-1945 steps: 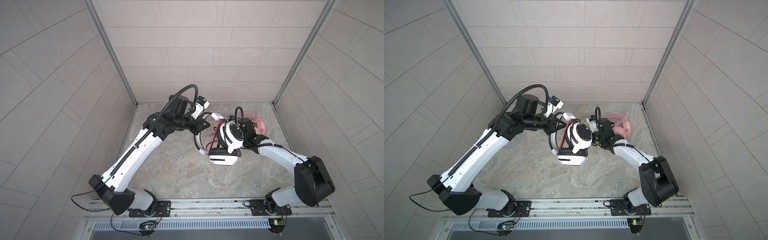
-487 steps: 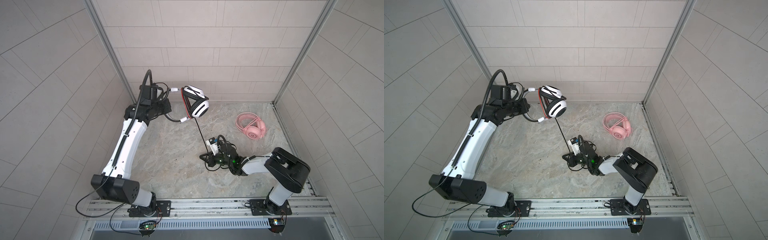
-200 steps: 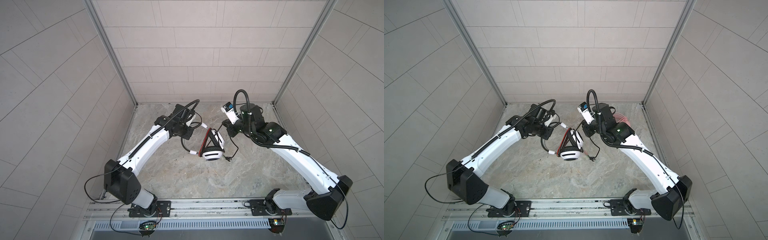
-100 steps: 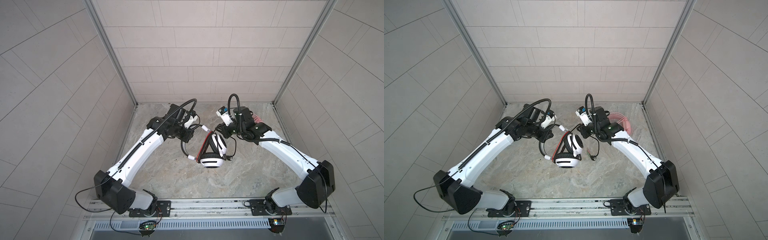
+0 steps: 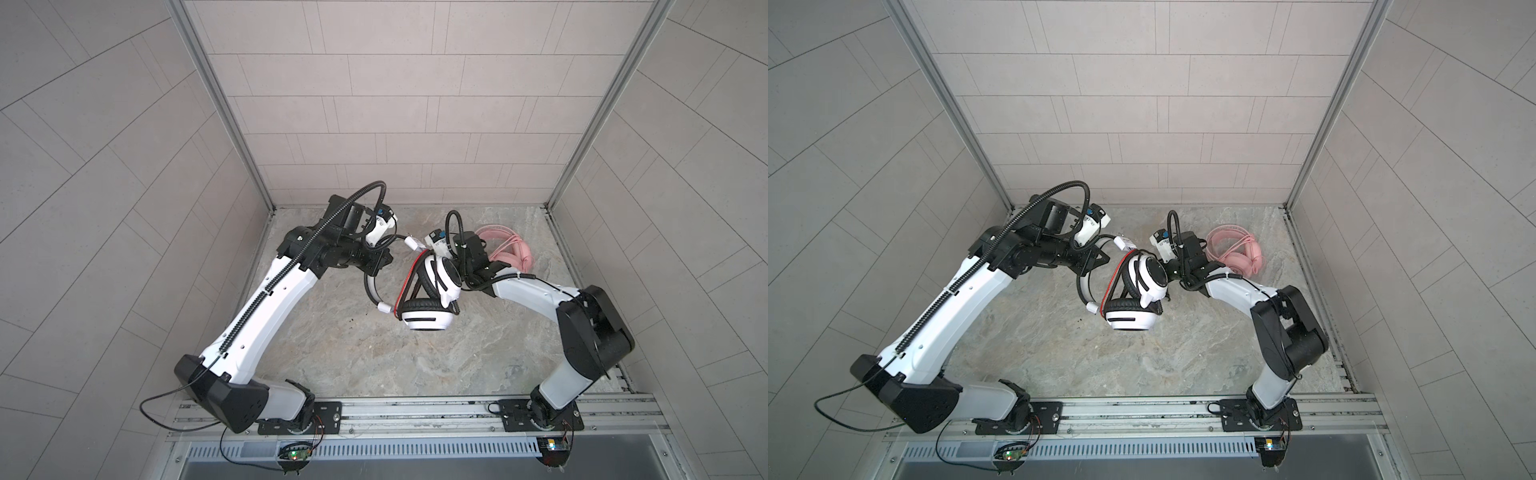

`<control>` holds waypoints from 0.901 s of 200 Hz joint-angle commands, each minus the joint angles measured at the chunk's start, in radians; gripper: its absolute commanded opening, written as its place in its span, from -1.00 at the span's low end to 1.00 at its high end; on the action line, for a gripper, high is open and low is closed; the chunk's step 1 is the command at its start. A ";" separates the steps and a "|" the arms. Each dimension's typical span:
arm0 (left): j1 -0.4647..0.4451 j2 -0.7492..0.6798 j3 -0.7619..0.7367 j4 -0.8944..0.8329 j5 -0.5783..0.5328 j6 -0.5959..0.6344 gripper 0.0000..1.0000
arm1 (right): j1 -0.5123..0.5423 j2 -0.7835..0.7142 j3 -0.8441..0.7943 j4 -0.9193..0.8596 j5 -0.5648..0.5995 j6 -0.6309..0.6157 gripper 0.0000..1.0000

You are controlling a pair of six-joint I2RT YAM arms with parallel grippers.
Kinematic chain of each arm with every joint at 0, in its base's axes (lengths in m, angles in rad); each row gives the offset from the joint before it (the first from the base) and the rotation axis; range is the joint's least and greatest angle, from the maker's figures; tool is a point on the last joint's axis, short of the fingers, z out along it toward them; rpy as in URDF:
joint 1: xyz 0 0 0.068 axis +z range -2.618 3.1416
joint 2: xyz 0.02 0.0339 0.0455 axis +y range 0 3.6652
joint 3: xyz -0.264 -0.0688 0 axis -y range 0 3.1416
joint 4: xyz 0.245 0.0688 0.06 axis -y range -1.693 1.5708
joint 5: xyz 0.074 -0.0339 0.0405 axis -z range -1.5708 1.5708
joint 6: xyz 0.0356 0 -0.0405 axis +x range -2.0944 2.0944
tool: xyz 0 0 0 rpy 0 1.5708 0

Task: Wrap the headphones

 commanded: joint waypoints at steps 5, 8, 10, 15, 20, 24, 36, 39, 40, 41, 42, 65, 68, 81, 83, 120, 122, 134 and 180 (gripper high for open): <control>0.008 -0.042 0.077 0.013 0.089 -0.072 -1.00 | -0.002 0.096 -0.017 0.238 -0.040 0.110 -0.61; 0.012 -0.041 0.082 0.013 0.092 -0.075 -1.00 | -0.001 0.113 -0.020 0.259 -0.043 0.123 -0.63; 0.012 -0.041 0.084 0.013 0.092 -0.079 -1.00 | -0.001 0.122 -0.021 0.270 -0.046 0.130 -0.64; 0.016 -0.041 0.092 0.016 0.096 -0.088 -1.00 | -0.002 0.141 -0.025 0.295 -0.052 0.144 -0.67; 0.020 -0.041 0.098 0.017 0.098 -0.095 -1.00 | -0.001 0.157 -0.030 0.316 -0.055 0.156 -0.70; 0.025 -0.044 0.103 0.020 0.099 -0.103 -1.00 | -0.001 0.168 -0.035 0.337 -0.058 0.168 -0.72; 0.039 -0.045 0.115 0.028 0.099 -0.122 -1.00 | -0.002 0.188 -0.061 0.389 -0.061 0.197 -0.77; 0.046 -0.044 0.117 0.031 0.099 -0.129 -1.00 | -0.002 0.190 -0.066 0.399 -0.062 0.204 -0.77; 0.047 -0.044 0.117 0.033 0.099 -0.132 -1.00 | -0.002 0.190 -0.069 0.400 -0.062 0.205 -0.77; 0.048 -0.044 0.119 0.034 0.099 -0.134 -1.00 | -0.002 0.190 -0.070 0.403 -0.062 0.208 -0.77; 0.050 -0.045 0.119 0.036 0.100 -0.135 -1.00 | -0.001 0.190 -0.073 0.405 -0.063 0.209 -0.78; 0.112 -0.048 0.117 0.090 0.096 -0.225 -1.00 | 0.008 0.158 -0.141 0.427 -0.054 0.211 -0.79; 0.121 -0.047 0.115 0.101 0.096 -0.241 -1.00 | 0.011 0.150 -0.153 0.423 -0.051 0.208 -0.79; 0.165 -0.041 0.098 0.149 0.085 -0.325 -1.00 | 0.021 0.108 -0.197 0.404 -0.030 0.195 -0.79; 0.173 -0.040 0.095 0.158 0.082 -0.340 -1.00 | 0.023 0.099 -0.204 0.401 -0.028 0.192 -0.79; 0.240 -0.010 0.053 0.240 -0.130 -0.551 -1.00 | 0.103 -0.122 -0.330 0.212 0.098 0.117 -0.79; 0.241 -0.009 0.050 0.244 -0.145 -0.560 -1.00 | 0.110 -0.135 -0.332 0.194 0.107 0.109 -0.79; 0.241 -0.011 0.018 0.287 -0.223 -0.602 -1.00 | 0.161 -0.222 -0.332 0.062 0.182 0.077 -0.79; 0.239 -0.024 -0.159 0.420 -0.517 -0.722 -1.00 | 0.370 -0.477 -0.253 -0.296 0.419 -0.021 -0.79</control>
